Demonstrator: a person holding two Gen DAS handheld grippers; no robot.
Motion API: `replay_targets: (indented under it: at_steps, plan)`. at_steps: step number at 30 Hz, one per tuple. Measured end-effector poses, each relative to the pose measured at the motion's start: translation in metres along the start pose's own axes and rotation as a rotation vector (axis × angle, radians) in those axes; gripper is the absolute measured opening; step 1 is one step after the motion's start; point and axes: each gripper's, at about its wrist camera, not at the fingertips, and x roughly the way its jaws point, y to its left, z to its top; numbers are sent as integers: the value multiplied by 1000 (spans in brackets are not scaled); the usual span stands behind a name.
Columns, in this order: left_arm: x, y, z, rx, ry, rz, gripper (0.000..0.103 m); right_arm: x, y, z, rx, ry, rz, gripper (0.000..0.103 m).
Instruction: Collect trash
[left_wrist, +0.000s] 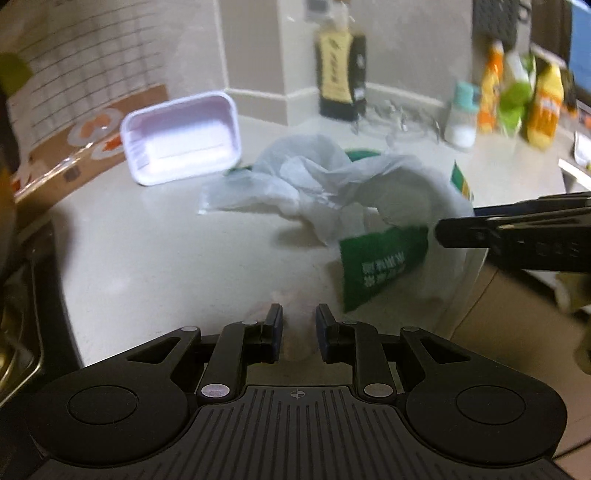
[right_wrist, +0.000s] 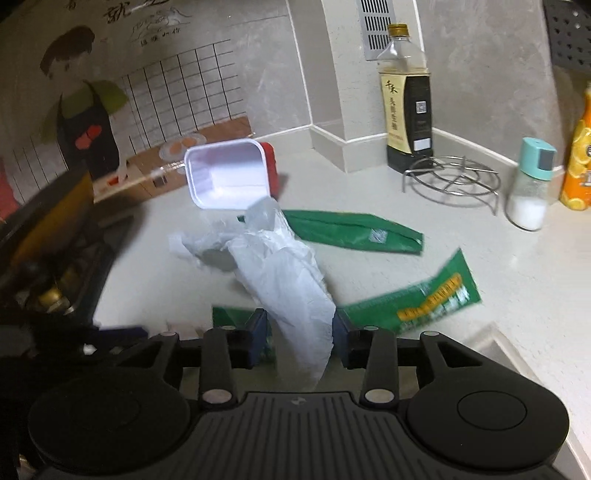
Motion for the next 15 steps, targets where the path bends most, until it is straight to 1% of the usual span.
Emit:
replay_targets:
  at_steps: [1,3,4,6,7,8,9,11,12,14,15]
  plan:
    - [1,-4,0,20,-4,4,30,-2,-4,-3,8,1,-3,40]
    - [4,-12,2,57,-1,7,42,-4,-12,-7,29,3,-13,43]
    - [5,-15,2,67,1,4,46,-6,-17,-9,43,3,-20,46]
    - [7,-20,3,77,9,-15,65,-8,-25,-13,69,3,-27,48]
    - [8,-21,3,70,13,-32,70,-8,-28,-15,79,5,-29,48]
    - [9,-21,4,60,14,-49,78,-8,-31,-15,88,6,-32,48]
    - [10,-21,4,49,14,-66,85,-9,-33,-16,93,6,-34,48]
    - [11,-20,5,32,9,-82,86,-11,-35,-17,98,3,-34,49]
    - [10,-16,4,11,1,-87,85,-12,-35,-18,97,1,-34,50]
    - [6,-4,3,-71,-27,-94,81,-13,-36,-18,91,-5,-42,54]
    - [5,2,2,-104,-40,-80,81,-14,-35,-17,85,-9,-50,57]
